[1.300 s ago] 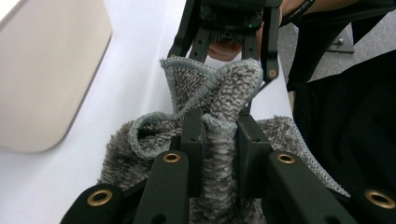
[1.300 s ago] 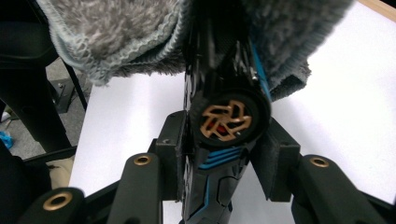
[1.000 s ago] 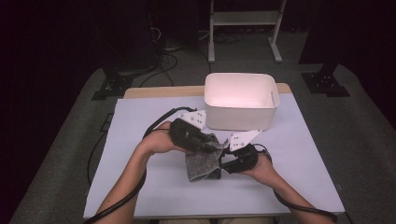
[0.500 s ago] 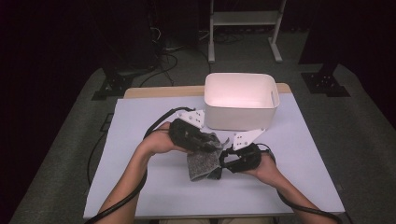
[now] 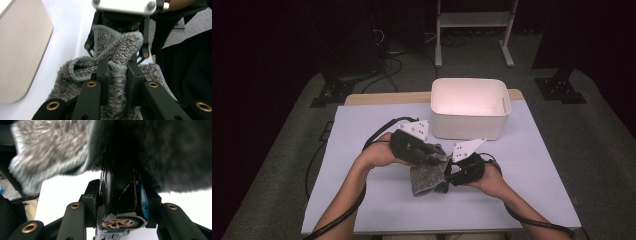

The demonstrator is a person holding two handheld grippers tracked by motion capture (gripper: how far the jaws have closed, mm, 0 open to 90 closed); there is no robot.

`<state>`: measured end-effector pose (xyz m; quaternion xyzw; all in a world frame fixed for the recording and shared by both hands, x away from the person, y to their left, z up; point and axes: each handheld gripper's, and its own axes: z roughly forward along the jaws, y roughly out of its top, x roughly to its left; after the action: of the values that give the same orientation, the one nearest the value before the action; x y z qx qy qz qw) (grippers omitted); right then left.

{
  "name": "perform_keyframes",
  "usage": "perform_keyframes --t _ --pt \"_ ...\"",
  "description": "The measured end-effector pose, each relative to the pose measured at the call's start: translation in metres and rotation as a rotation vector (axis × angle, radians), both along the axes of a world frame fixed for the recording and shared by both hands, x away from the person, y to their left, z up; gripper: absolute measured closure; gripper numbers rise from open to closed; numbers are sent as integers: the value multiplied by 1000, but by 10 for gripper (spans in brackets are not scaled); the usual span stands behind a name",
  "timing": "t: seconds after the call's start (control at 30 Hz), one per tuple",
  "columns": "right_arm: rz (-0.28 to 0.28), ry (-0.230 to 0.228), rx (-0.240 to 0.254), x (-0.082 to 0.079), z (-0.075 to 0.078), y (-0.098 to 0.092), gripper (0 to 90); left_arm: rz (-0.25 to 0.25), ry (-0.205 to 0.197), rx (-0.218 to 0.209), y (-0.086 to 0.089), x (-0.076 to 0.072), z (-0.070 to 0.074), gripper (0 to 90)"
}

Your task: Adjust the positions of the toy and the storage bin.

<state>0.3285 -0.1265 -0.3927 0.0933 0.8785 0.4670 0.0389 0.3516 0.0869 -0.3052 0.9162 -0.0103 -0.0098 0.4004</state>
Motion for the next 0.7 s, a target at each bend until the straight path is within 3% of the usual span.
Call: perform_keyframes --t 0.17,0.27,0.33,0.4,0.53,0.67,0.7 --pt "0 -1 0 0 0 -5 564 38 26 11 19 2 -15 758" --pt "-5 8 8 2 -1 -6 564 48 29 84 22 1 -31 759" --pt "-5 1 12 1 -1 -5 564 50 41 65 26 2 -33 759" --pt "-5 -1 18 1 -2 -4 564 57 45 39 29 2 -30 760" --pt "-4 -4 23 -1 -3 -3 565 45 25 36 30 0 -18 764" --pt "2 -8 31 -2 -3 1 565 25 17 1 27 -3 -3 764" --pt "6 -12 32 -2 -4 2 566 18 9 11 23 -4 0 764"
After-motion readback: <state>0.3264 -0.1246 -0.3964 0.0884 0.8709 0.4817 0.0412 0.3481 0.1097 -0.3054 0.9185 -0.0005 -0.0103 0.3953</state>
